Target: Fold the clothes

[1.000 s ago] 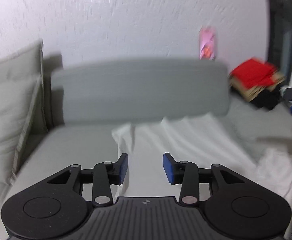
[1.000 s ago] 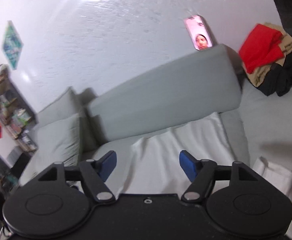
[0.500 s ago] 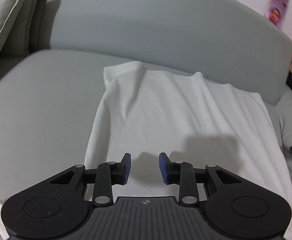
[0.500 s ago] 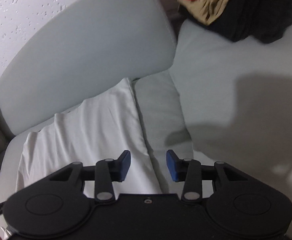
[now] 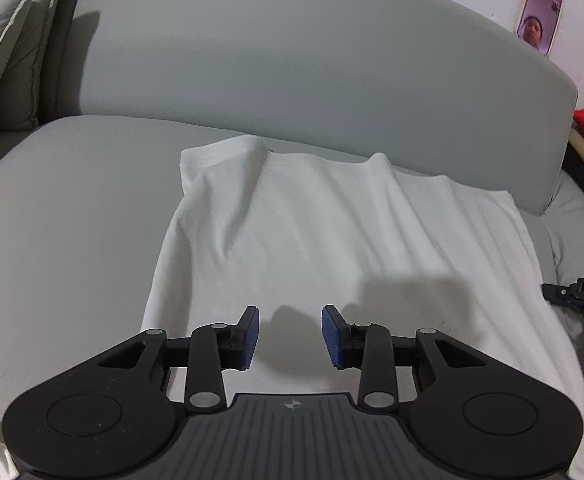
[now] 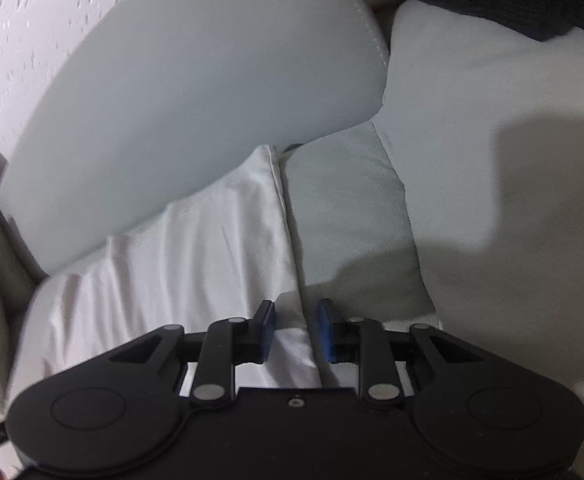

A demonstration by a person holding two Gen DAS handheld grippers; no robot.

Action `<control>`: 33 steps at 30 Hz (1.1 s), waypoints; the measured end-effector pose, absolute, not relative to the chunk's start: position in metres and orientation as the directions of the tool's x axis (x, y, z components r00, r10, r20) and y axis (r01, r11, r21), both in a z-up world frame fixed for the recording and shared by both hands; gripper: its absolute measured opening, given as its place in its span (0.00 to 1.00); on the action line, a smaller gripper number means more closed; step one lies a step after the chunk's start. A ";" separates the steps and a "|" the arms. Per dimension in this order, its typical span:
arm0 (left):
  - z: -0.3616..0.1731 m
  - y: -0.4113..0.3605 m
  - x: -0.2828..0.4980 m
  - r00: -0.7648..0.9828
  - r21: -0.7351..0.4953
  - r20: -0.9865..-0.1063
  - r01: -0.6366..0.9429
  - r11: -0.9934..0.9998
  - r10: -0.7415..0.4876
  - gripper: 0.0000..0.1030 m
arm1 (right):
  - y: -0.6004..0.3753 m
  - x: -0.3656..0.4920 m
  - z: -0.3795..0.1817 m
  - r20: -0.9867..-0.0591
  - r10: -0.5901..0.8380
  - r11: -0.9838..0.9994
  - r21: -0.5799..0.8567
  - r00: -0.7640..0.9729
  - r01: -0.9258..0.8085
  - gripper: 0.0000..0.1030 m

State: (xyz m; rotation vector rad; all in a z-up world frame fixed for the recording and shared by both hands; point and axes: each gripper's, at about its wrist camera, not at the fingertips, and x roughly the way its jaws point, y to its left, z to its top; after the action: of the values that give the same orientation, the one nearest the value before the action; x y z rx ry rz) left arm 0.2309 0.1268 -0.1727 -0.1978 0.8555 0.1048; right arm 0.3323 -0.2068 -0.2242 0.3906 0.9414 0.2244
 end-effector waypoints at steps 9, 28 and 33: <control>-0.189 0.127 0.234 0.598 -0.030 -0.796 -0.192 0.981 0.093 0.33 | -0.206 0.329 -0.222 -0.763 0.165 0.957 0.277 0.625 0.085 0.02; -0.166 0.267 0.300 0.695 -0.280 -0.718 -0.334 0.900 0.035 0.41 | -0.217 0.366 -0.196 -0.624 0.322 0.834 0.543 0.712 0.099 0.36; -0.188 0.284 0.341 0.657 -0.345 -0.750 -0.288 0.894 -0.078 0.37 | -0.220 0.398 -0.210 -0.646 0.345 0.812 0.569 0.681 0.128 0.32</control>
State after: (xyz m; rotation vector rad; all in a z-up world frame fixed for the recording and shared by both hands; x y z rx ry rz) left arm 0.3409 0.2843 -0.1879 -0.4642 0.8533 0.1236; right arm 0.3980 -0.2198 -0.2098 0.6278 0.8263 0.1313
